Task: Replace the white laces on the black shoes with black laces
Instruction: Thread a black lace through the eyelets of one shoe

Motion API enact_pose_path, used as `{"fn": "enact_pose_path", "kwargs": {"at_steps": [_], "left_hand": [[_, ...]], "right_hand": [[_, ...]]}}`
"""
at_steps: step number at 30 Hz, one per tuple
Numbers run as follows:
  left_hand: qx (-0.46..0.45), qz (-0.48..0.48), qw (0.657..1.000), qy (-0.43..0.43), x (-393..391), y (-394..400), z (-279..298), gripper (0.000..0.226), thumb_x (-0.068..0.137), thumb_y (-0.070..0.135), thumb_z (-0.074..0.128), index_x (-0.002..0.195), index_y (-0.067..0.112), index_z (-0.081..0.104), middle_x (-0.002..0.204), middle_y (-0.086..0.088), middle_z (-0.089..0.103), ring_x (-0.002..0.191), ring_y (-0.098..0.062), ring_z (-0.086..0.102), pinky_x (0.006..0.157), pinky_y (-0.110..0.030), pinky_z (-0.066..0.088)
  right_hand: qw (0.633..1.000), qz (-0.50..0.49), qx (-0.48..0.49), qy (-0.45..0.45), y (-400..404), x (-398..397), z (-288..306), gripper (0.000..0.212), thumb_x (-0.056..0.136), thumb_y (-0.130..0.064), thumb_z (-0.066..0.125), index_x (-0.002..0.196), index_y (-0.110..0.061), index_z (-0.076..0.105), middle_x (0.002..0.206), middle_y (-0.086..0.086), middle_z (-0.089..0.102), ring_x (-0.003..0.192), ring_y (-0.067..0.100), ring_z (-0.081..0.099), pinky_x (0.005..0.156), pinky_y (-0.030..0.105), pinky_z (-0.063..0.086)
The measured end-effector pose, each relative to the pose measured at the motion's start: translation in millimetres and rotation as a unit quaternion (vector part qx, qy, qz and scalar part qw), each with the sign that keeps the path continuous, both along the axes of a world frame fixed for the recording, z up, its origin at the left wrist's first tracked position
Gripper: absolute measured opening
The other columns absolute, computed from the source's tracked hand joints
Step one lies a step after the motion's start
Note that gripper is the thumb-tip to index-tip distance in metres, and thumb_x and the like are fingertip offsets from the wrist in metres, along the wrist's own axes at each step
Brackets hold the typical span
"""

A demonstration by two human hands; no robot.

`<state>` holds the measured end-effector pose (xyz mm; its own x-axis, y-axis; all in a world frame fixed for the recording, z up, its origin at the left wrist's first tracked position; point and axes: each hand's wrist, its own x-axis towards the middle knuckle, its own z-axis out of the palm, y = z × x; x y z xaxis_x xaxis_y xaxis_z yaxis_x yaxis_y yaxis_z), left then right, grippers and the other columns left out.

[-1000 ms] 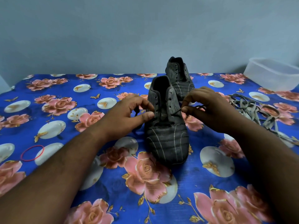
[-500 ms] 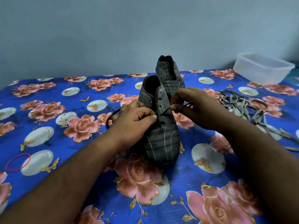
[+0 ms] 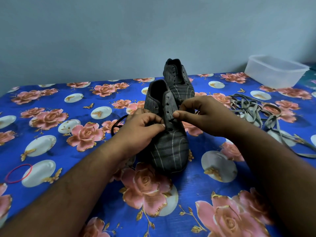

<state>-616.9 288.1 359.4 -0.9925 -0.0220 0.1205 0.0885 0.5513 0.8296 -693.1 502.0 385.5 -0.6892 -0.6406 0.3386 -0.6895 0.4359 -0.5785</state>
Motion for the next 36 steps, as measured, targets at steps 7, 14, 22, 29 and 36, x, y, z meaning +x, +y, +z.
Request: {"fn": "enact_pose_path", "kwargs": {"at_steps": [7,14,22,29,36], "left_hand": [[-0.028,0.004,1.0,-0.001,-0.8,1.1,-1.2,0.021,0.077,0.058,0.052,0.082,0.048,0.07,0.104,0.009,0.051,0.121,-0.024,0.046,0.111,-0.048,0.036],[-0.032,-0.001,0.999,-0.014,1.5,1.9,3.0,0.011,0.073,0.057,0.056,0.073,0.054,0.066,0.107,0.009,0.052,0.121,-0.023,0.046,0.11,-0.048,0.037],[-0.028,0.0,1.0,-0.003,0.6,2.7,0.0,0.021,0.065,0.067,0.054,0.077,0.055,0.067,0.109,0.01,0.051,0.122,-0.024,0.046,0.111,-0.048,0.037],[-0.03,0.019,0.999,-0.009,1.9,3.5,0.2,0.025,0.068,0.069,0.053,0.079,0.052,0.068,0.102,0.02,0.049,0.12,-0.02,0.048,0.108,-0.05,0.038],[0.013,-0.002,1.0,-0.004,2.9,1.7,-1.6,0.018,0.083,0.056,0.062,0.081,0.041,0.072,0.105,0.008,0.051,0.119,-0.022,0.048,0.111,-0.046,0.038]], "right_hand": [[1.0,0.021,-0.008,-0.009,-3.0,5.2,3.5,0.008,0.089,-0.029,0.077,0.088,-0.022,0.074,0.08,-0.006,0.072,0.077,0.01,0.065,0.071,0.025,0.05],[0.98,0.072,0.004,0.184,-1.4,0.9,4.7,0.008,0.087,-0.028,0.074,0.09,-0.02,0.075,0.087,-0.006,0.069,0.087,0.02,0.061,0.082,0.035,0.047],[0.999,0.029,-0.024,-0.031,-2.3,2.0,-0.1,0.021,0.09,-0.047,0.067,0.089,-0.027,0.067,0.076,-0.007,0.068,0.072,0.008,0.062,0.067,0.026,0.05],[0.992,0.069,0.022,0.105,-2.0,1.6,3.3,0.008,0.09,-0.028,0.076,0.091,-0.021,0.072,0.084,-0.009,0.066,0.081,0.01,0.059,0.074,0.024,0.044],[0.969,0.072,0.038,0.234,-1.6,0.4,5.4,0.014,0.092,-0.03,0.069,0.093,-0.018,0.075,0.099,-0.002,0.066,0.091,0.024,0.061,0.078,0.043,0.05]]}}
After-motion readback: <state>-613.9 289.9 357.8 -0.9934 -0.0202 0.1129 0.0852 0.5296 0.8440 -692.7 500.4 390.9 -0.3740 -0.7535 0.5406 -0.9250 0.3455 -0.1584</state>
